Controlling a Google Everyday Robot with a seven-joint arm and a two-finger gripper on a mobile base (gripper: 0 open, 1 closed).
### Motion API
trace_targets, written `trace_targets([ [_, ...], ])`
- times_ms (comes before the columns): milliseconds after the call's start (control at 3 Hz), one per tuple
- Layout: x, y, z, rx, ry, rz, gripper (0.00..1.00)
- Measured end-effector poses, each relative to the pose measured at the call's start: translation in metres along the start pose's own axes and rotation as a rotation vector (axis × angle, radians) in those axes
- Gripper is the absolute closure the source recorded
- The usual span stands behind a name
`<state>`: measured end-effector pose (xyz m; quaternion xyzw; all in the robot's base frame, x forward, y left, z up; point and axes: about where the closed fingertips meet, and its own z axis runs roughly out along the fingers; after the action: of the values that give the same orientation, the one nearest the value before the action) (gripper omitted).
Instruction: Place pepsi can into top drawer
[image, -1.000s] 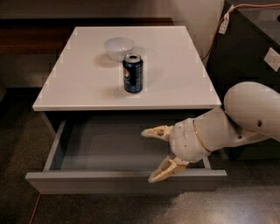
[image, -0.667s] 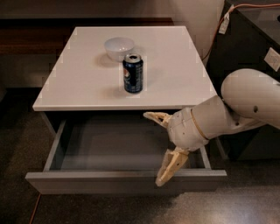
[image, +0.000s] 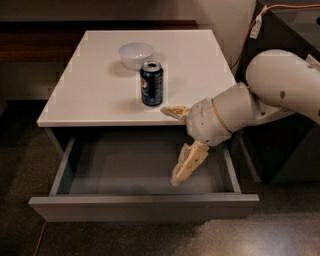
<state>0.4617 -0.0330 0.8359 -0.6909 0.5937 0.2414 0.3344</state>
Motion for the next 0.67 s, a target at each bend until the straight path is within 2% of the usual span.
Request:
trace_targets([
  [667, 0.02, -0.064, -0.027, 0.119, 0.034, 0.144, 0.0],
])
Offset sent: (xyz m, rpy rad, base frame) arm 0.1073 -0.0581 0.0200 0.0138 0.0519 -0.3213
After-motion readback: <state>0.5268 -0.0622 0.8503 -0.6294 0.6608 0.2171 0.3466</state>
